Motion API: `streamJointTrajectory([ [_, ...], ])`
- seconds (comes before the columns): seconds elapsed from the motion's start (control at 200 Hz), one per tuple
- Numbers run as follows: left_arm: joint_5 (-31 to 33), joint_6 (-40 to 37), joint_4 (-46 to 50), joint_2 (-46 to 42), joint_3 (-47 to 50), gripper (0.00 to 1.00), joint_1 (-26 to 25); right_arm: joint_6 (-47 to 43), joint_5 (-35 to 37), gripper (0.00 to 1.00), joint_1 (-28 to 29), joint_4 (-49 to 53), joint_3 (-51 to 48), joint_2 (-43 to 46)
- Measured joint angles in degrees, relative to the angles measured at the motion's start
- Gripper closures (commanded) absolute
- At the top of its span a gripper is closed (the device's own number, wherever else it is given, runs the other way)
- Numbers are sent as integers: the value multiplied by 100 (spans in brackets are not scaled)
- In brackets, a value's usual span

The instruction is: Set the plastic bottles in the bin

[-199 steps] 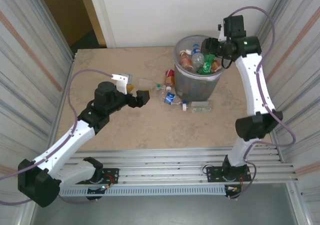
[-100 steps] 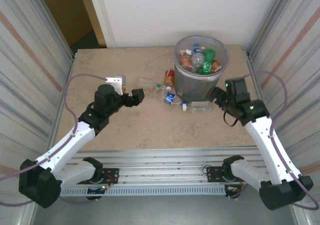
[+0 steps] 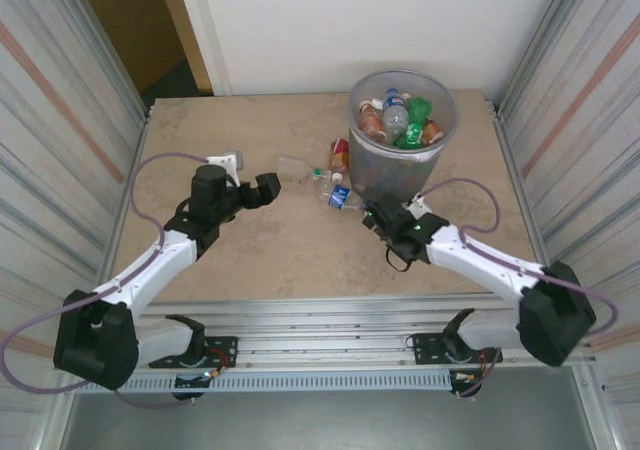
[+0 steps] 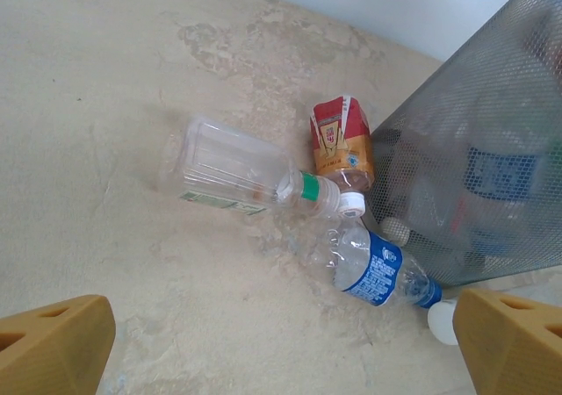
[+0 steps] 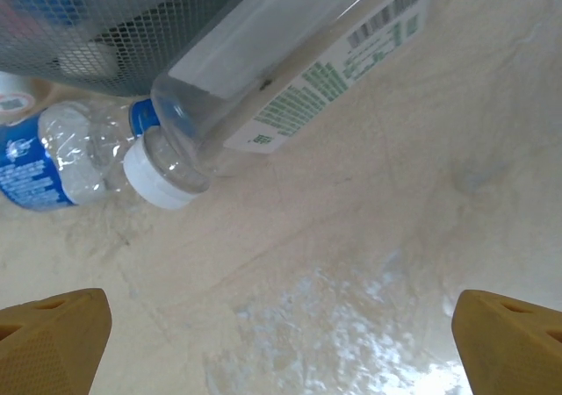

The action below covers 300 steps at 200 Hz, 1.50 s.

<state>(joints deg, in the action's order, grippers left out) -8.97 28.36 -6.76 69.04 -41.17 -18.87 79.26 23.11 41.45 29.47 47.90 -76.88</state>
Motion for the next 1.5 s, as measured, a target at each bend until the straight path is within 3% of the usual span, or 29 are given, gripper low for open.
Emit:
streamJointTrajectory([
  [0.286, -463, 9, -256, 293, 83, 1, 313, 151, 227, 2, -201, -450, 490, -879],
  [0.811, -612, 2, -468, 295, 273, 1, 317, -50, 424, 0, -688, -870, 579, -1622],
  [1.032, -625, 2, -466, 295, 273, 1, 317, -264, 391, 13, -774, -896, 579, -1781],
  [1.187, -651, 4, -466, 295, 273, 1, 317, -424, 380, 32, -789, -909, 551, -1768],
  [1.503, -654, 22, -466, 297, 273, 1, 317, -850, 17, 49, -1150, -931, -11, -1325],
])
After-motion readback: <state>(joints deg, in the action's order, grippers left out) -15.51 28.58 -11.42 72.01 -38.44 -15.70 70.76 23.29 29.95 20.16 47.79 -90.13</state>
